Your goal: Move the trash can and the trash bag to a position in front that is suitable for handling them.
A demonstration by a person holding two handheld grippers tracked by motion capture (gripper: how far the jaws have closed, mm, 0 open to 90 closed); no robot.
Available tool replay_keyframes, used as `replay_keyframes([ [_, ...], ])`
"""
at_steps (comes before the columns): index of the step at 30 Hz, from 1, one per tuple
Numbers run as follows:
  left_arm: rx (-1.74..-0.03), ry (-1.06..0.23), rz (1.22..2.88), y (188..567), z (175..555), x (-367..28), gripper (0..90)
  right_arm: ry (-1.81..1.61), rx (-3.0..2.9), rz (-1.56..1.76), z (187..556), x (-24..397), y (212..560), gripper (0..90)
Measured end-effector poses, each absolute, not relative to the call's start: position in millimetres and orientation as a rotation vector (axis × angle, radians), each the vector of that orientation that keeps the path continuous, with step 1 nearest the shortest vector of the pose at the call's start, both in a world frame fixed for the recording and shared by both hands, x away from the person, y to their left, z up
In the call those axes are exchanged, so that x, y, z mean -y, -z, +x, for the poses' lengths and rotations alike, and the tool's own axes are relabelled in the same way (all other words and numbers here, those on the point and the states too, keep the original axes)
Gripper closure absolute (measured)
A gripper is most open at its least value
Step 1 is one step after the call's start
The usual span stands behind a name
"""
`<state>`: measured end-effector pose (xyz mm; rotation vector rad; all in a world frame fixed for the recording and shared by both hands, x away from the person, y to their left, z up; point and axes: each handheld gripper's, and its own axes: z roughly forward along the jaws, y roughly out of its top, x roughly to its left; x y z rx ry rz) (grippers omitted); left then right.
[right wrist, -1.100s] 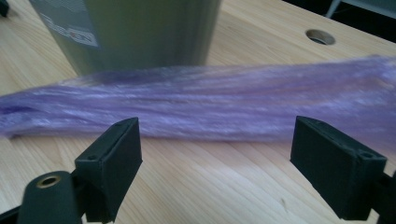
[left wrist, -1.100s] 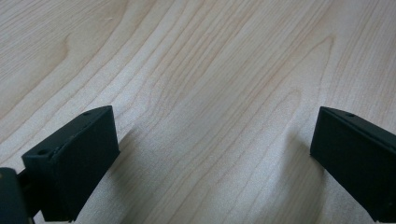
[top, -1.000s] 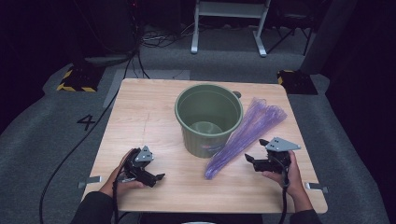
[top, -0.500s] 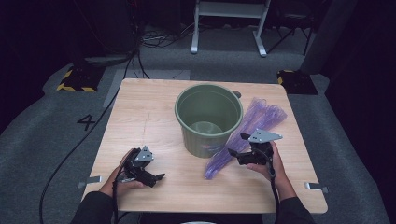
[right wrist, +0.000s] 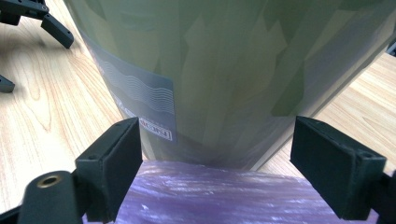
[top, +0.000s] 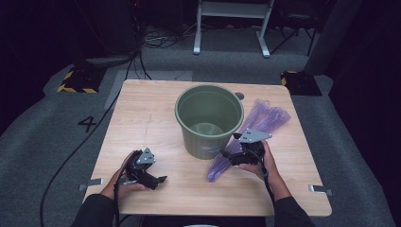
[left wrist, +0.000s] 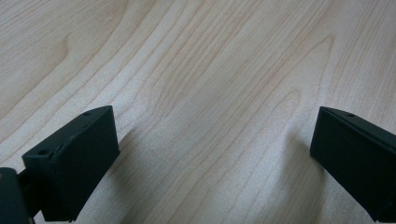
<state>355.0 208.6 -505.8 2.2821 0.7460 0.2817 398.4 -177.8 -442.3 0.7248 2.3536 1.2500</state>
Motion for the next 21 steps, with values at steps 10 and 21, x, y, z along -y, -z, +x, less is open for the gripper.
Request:
replay_keyframes([
  [10, -0.744, -0.281, 2.285, 506, 355, -209, 0.8, -1.243, -2.354, 0.671, 395, 151, 437, 22.3],
  [21, -0.744, -0.280, 2.285, 506, 355, -209, 0.7, -1.067, -2.285, 0.761, 386, 226, 450, 53.8],
])
